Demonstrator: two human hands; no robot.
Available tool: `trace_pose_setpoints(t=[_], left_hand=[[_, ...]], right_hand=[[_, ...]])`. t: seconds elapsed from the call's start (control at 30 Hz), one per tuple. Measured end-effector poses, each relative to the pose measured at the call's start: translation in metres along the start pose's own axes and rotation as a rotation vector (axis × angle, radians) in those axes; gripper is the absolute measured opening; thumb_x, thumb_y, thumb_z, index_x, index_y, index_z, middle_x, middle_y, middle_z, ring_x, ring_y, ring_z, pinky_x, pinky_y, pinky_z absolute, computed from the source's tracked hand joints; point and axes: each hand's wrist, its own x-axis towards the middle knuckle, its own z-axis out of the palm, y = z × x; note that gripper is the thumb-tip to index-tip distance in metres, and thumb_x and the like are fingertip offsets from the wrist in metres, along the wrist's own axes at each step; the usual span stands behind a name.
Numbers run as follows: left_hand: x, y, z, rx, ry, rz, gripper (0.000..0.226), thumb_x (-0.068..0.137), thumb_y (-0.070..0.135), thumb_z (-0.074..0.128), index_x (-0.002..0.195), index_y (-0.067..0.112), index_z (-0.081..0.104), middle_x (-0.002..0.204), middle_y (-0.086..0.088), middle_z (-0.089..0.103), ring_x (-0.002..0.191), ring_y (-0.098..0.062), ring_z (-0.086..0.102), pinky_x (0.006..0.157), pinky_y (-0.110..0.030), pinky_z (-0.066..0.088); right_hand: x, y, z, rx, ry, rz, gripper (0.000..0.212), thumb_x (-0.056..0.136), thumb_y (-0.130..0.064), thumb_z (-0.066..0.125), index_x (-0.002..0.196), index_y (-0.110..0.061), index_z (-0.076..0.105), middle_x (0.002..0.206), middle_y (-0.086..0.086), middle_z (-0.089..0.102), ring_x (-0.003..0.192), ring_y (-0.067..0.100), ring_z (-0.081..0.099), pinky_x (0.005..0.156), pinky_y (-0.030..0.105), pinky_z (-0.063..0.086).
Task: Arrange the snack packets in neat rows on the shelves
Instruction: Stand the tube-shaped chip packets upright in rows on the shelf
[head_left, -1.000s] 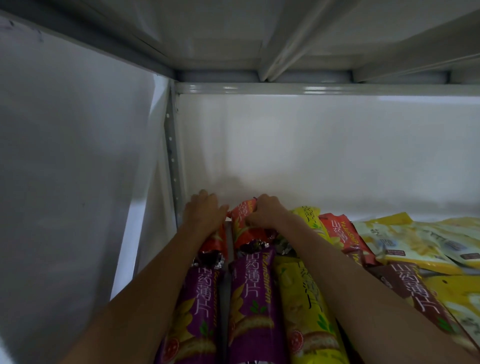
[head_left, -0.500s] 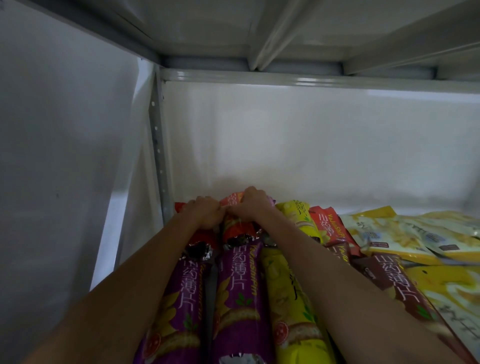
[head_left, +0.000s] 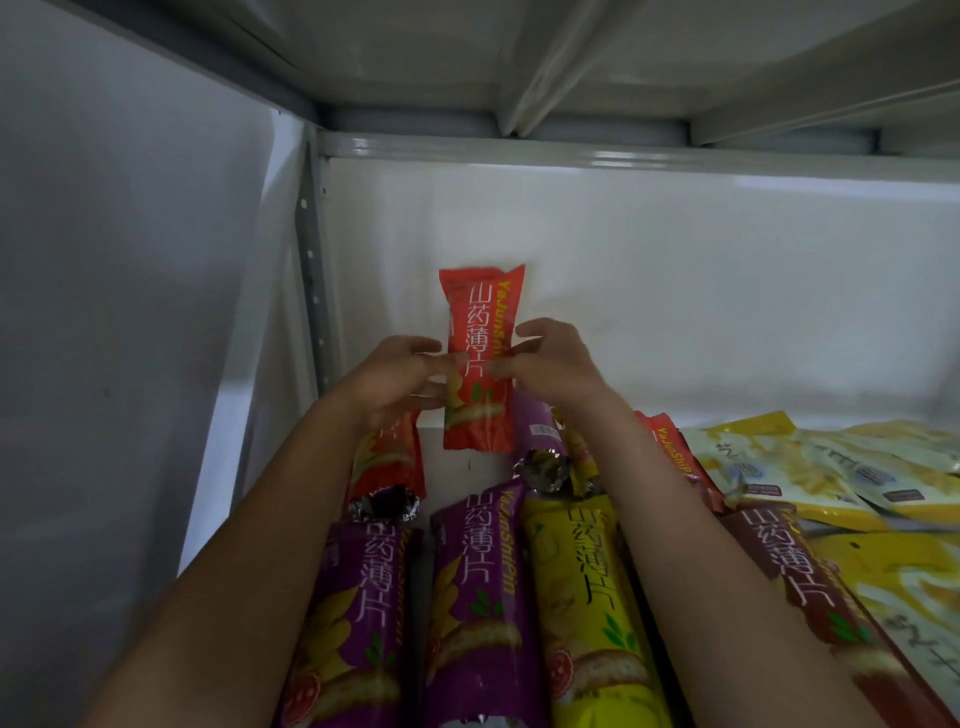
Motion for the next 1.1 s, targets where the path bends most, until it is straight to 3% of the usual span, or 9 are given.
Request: trace_pose_setpoints(t=[0.07,0.17,0.3,0.5,0.67,0.87,0.97,1.1], left_hand=[[-0.018,0.012,-0.005,-0.012,-0.071,0.059,0.059,0.088,0.023,0.082,0.141,0.009,0.06,0.119,-0.006,0.078,0.106,-0.024,0.077,0.099,-0.045,0.059],[-0.041,0.026,-0.011,0.032,-0.115,0.137,0.041,0.089,0.022,0.079,0.129,0.018,0.07,0.117,-0.002,0.079,0.108,-0.02,0.076,0.1,-0.041,0.058],[-0.055,0.041,-0.021,0.079,-0.114,0.207,0.051,0.08,0.028,0.079,0.129,0.016,0.07,0.119,-0.002,0.078,0.11,-0.019,0.075,0.097,-0.041,0.059],[-0.059,0.051,-0.026,0.112,-0.068,0.353,0.05,0.078,0.03,0.079,0.125,0.015,0.071,0.124,-0.003,0.075,0.113,-0.021,0.074,0.096,-0.045,0.06],[-0.056,0.048,-0.025,0.146,-0.161,0.354,0.05,0.084,0.03,0.073,0.131,0.014,0.068,0.129,-0.004,0.074,0.12,-0.023,0.07,0.103,-0.047,0.057],[-0.056,0.046,-0.022,0.09,-0.231,0.376,0.043,0.09,0.025,0.064,0.133,0.017,0.066,0.129,0.0,0.074,0.122,-0.019,0.07,0.1,-0.034,0.059],[-0.057,0.047,-0.026,0.105,-0.214,0.385,0.043,0.089,0.026,0.066,0.131,0.018,0.068,0.128,0.001,0.075,0.12,-0.019,0.071,0.101,-0.035,0.058],[-0.056,0.047,-0.023,0.117,-0.251,0.363,0.045,0.088,0.025,0.067,0.132,0.017,0.067,0.129,0.0,0.074,0.122,-0.019,0.07,0.104,-0.037,0.056]], right_hand=[[-0.009,-0.008,-0.01,0.063,-0.059,-0.035,0.061,0.082,-0.02,0.088,0.135,-0.011,0.059,0.113,0.004,0.07,0.102,0.019,0.069,0.091,0.038,0.057],[-0.024,-0.016,-0.014,0.081,-0.096,-0.126,0.038,0.089,-0.022,0.082,0.125,-0.014,0.07,0.111,0.001,0.073,0.099,0.014,0.07,0.085,0.032,0.056],[-0.026,-0.019,-0.014,0.15,-0.1,-0.166,0.026,0.093,-0.022,0.078,0.118,-0.014,0.074,0.112,-0.002,0.076,0.103,0.012,0.072,0.096,0.036,0.059],[-0.031,-0.032,-0.036,0.187,-0.228,-0.236,0.034,0.098,-0.027,0.07,0.125,-0.007,0.074,0.116,0.003,0.078,0.107,0.016,0.075,0.098,0.033,0.06],[-0.028,-0.029,-0.048,0.153,-0.147,-0.256,0.026,0.094,-0.023,0.076,0.115,-0.01,0.079,0.103,0.003,0.081,0.099,0.02,0.077,0.095,0.041,0.062],[-0.03,-0.032,-0.05,0.123,-0.207,-0.24,0.028,0.092,-0.027,0.077,0.117,-0.013,0.079,0.103,0.0,0.081,0.098,0.014,0.077,0.094,0.034,0.062],[-0.029,-0.034,-0.048,0.114,-0.217,-0.259,0.03,0.094,-0.03,0.076,0.118,-0.012,0.078,0.107,0.0,0.08,0.104,0.015,0.076,0.098,0.038,0.06],[-0.025,-0.035,-0.046,0.018,-0.14,-0.3,0.019,0.093,-0.026,0.078,0.104,-0.011,0.083,0.101,0.007,0.081,0.103,0.026,0.076,0.097,0.048,0.06]])
